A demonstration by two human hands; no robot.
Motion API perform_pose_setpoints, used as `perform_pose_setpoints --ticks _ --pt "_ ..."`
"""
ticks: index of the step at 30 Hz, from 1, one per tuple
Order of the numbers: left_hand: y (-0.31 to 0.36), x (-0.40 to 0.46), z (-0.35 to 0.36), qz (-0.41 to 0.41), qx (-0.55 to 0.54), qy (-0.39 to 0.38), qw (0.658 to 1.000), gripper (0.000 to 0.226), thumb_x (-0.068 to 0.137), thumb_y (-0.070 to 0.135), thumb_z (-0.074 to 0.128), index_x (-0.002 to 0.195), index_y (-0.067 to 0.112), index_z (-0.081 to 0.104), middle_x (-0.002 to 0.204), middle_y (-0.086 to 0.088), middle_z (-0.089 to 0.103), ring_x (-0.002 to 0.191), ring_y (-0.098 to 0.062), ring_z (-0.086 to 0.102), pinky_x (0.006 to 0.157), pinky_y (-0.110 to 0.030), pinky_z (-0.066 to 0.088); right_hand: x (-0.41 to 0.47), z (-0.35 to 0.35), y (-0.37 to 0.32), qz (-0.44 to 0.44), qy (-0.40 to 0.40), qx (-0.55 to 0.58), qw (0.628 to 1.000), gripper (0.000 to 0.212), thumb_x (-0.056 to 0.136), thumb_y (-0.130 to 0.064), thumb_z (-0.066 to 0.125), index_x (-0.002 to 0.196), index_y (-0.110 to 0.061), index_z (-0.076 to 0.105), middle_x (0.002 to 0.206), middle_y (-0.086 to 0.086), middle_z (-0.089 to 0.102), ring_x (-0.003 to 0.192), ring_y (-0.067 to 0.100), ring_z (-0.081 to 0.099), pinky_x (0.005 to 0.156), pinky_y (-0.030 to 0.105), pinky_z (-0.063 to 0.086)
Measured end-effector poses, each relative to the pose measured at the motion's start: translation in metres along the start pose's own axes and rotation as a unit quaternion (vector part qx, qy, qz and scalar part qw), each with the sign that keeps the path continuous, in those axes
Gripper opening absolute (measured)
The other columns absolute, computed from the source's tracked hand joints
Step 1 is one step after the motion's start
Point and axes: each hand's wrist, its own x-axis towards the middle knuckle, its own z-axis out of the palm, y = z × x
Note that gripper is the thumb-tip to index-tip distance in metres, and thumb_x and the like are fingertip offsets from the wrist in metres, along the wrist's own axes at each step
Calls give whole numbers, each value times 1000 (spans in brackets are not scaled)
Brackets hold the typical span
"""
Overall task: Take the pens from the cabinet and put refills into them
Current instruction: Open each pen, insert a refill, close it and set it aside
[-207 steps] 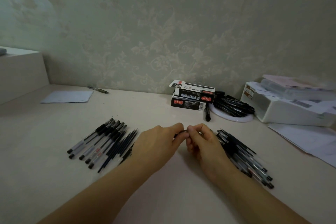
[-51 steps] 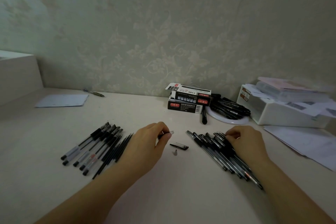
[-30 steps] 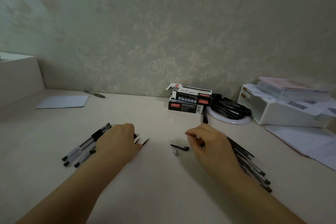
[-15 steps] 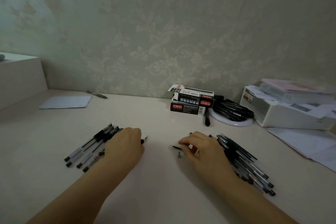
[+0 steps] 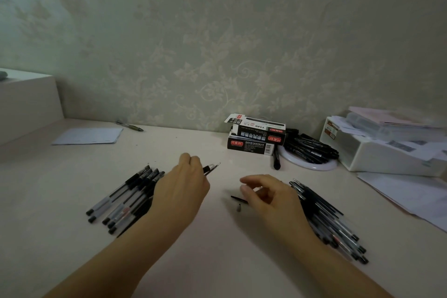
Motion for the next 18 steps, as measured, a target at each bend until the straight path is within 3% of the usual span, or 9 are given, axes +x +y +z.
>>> perform_pose_setpoints --ticks 5,9,13,18 --pt "5 -4 -8 67 -148 31 986 16 98 36 43 102 20 46 94 10 39 65 -9 47 52 -22 36 1 1 -6 97 -50 185 977 19 85 -33 70 102 -24 75 89 -3 76 76 13 72 68 18 55" --pt "22 -18 -7 141 -261 -9 955 17 94 42 46 98 26 47 97 13 46 79 -7 56 64 -27 47 -1 2 -7 111 -84 276 951 26 82 -34 67 100 -19 77 88 7 75 76 17 70 72 23 57" --pt "23 -20 -1 157 -285 -22 945 13 95 43 45 94 30 42 93 15 47 79 -5 53 62 -19 41 0 2 -4 124 -53 287 948 20 83 -31 66 90 -17 78 80 6 74 69 12 68 66 17 54" --pt "13 -16 4 155 -286 -68 943 15 99 47 34 94 34 41 74 13 49 65 -1 47 51 -19 30 11 -10 2 127 88 277 948 26 101 -25 48 93 -5 63 76 8 73 63 12 67 58 19 54"
